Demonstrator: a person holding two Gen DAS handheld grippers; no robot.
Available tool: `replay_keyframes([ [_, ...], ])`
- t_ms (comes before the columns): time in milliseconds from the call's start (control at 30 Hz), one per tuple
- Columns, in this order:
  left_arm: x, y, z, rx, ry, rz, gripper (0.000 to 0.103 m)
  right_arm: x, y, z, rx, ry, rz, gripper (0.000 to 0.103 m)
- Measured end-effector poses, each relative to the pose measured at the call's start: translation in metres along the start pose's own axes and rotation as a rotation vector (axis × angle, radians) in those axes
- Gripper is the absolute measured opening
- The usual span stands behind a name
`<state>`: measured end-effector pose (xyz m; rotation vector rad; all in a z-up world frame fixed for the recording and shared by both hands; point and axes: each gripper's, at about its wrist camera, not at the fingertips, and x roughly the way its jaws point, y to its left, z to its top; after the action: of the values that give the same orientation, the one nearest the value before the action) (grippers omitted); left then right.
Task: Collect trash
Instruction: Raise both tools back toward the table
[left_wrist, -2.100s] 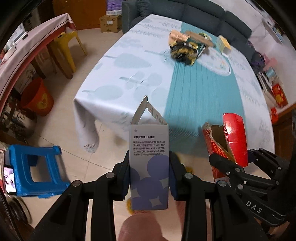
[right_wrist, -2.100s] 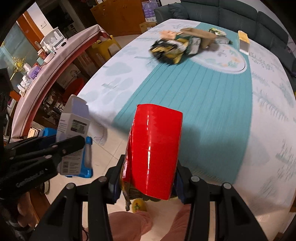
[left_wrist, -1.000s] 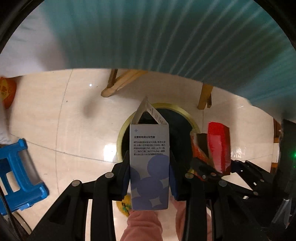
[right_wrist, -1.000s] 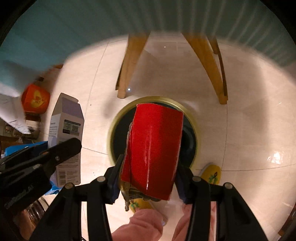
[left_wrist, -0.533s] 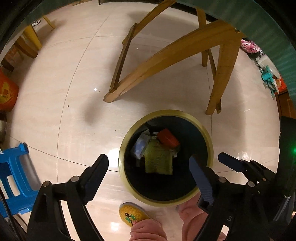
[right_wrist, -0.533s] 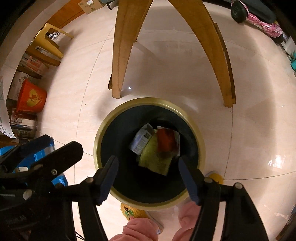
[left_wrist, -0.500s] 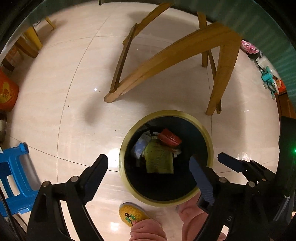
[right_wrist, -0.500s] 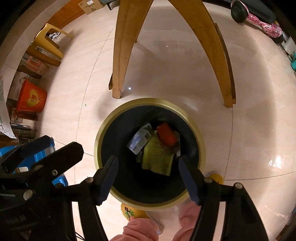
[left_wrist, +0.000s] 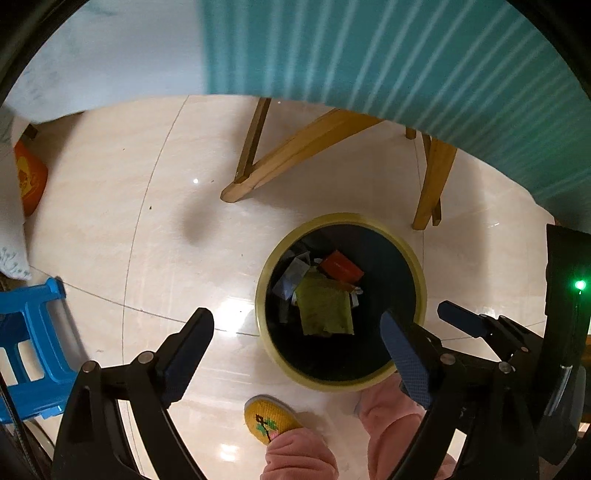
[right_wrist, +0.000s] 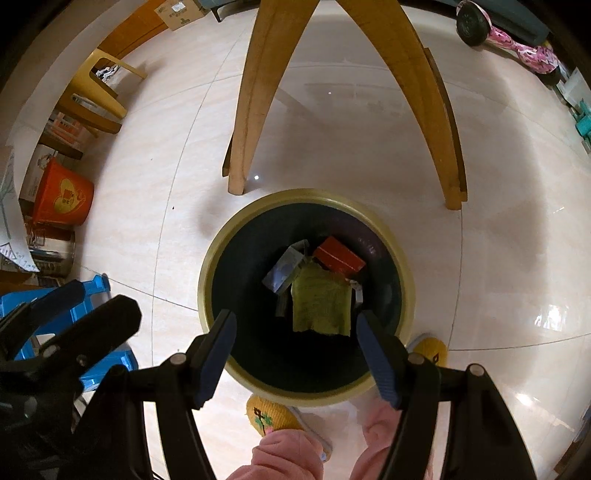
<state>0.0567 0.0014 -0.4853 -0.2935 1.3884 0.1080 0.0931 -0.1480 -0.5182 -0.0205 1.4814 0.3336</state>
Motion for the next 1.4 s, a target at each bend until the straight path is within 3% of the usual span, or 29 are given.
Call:
replay_keyframes([
  [333,-0.037,0.004,-0.023,-0.017,0.02,0.015,0.09,-0.035,0.005,-0.027,-0.004,0.0,-0.014,0.068],
  [500,-0.095,0.0,-0.037,-0.021,0.001,0.011,0.09,-0.072,0.012,-0.047,-0.009,0.006,-0.006,0.068],
  [700,-0.189,-0.013,-0.042,0.038,-0.057,0.007,0.09,-0.159,0.028,-0.066,-0.046,-0.035,0.033,0.068],
  [867,-0.275,-0.02,-0.032,0.081,-0.157,0.024,0.09,-0.249,0.046,-0.065,-0.122,-0.14,0.054,0.068],
  [1067,-0.365,-0.016,-0.007,0.061,-0.27,-0.024,0.09,-0.341,0.054,-0.047,-0.116,-0.31,0.046,0.068],
  [1200,-0.408,-0.019,0.012,0.083,-0.34,-0.026,0.09,-0.386,0.062,-0.03,-0.119,-0.414,0.037,0.068],
  [1400,-0.441,-0.021,0.049,0.084,-0.387,-0.059,0.09,-0.443,0.07,-0.001,-0.105,-0.545,0.035,0.068],
])
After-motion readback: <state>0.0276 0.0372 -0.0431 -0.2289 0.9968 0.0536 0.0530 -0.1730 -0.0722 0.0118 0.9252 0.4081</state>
